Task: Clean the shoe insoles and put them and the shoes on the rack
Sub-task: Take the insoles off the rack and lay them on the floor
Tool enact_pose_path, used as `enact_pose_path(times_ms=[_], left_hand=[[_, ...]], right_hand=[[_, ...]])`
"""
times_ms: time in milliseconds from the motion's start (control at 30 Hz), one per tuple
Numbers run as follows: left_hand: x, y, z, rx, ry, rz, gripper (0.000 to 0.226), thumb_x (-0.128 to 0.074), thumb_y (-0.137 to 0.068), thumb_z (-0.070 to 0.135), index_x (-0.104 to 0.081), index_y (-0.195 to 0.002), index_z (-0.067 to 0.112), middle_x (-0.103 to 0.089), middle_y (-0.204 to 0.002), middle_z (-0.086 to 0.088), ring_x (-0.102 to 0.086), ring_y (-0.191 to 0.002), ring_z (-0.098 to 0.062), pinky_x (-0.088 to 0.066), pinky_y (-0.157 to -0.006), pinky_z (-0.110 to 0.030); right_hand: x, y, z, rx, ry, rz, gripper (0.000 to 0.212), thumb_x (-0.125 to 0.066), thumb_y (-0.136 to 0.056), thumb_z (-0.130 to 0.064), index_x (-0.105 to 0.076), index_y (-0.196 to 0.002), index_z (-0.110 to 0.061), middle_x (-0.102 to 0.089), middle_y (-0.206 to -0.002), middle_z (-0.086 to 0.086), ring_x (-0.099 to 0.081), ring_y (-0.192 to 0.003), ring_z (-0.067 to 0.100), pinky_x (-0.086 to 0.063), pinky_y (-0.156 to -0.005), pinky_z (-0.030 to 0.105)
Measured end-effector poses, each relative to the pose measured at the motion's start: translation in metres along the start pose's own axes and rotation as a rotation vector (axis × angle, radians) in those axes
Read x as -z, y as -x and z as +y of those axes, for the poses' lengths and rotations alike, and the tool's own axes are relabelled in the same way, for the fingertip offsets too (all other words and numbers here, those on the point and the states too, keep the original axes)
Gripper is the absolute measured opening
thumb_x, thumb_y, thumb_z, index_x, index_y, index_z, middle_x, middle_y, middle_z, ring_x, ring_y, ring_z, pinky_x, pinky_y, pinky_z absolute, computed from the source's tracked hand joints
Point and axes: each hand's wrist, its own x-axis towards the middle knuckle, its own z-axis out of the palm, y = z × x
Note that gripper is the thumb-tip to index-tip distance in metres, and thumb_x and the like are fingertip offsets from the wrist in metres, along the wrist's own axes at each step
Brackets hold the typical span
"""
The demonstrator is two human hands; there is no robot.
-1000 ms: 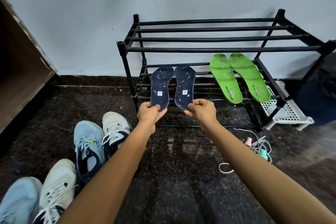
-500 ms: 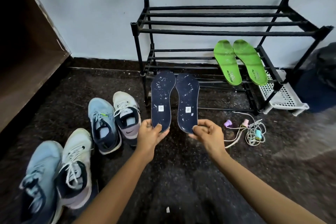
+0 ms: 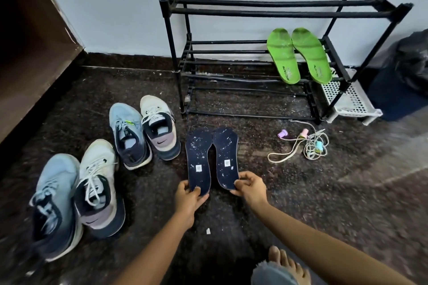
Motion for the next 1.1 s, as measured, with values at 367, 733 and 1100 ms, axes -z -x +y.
enact_pose_path(times_ms=[367, 733, 1100], left_hand=[[0.007, -0.017, -0.017, -0.088, -0.923, 0.27, 0.029, -0.067, -0.089, 0.025, -0.059, -0.109, 0.006, -0.064, -0.113, -0.013, -0.062, -0.1, -0.033, -0.049, -0.079, -0.033], [-0.116, -0.014, 0.088, -0.424, -0.685, 0.013, 0.033, -0.066, -0.091, 0.023, -0.056, -0.119, 0.008, -0.062, -0.11, -0.005, -0.056, -0.094, -0.017, -0.04, -0.081, -0.024], [-0.293, -0.031, 0.138, -0.348, -0.419, -0.243, 0.037, -0.07, -0.083, 0.037, -0.061, -0.11, 0.014, -0.067, -0.098, -0.005, -0.067, -0.098, -0.022, -0.055, -0.092, -0.038]], right_hand=[[0.001, -0.006, 0.01, -0.168, 0.599, -0.107, 0.019, -0.062, -0.085, -0.012, -0.058, -0.066, -0.009, -0.069, -0.072, 0.014, -0.07, -0.063, 0.023, -0.059, -0.064, 0.034], [0.084, -0.083, -0.118, 0.168, -0.033, 0.276, 0.012, -0.062, -0.085, -0.019, -0.064, -0.088, -0.007, -0.069, -0.072, 0.007, -0.067, -0.062, 0.017, -0.058, -0.067, 0.038], [0.189, -0.159, -0.224, 0.196, -0.008, 0.531, 0.037, -0.059, -0.076, -0.041, -0.051, -0.056, -0.011, -0.052, -0.052, 0.005, -0.052, -0.045, 0.022, -0.044, -0.051, 0.039]])
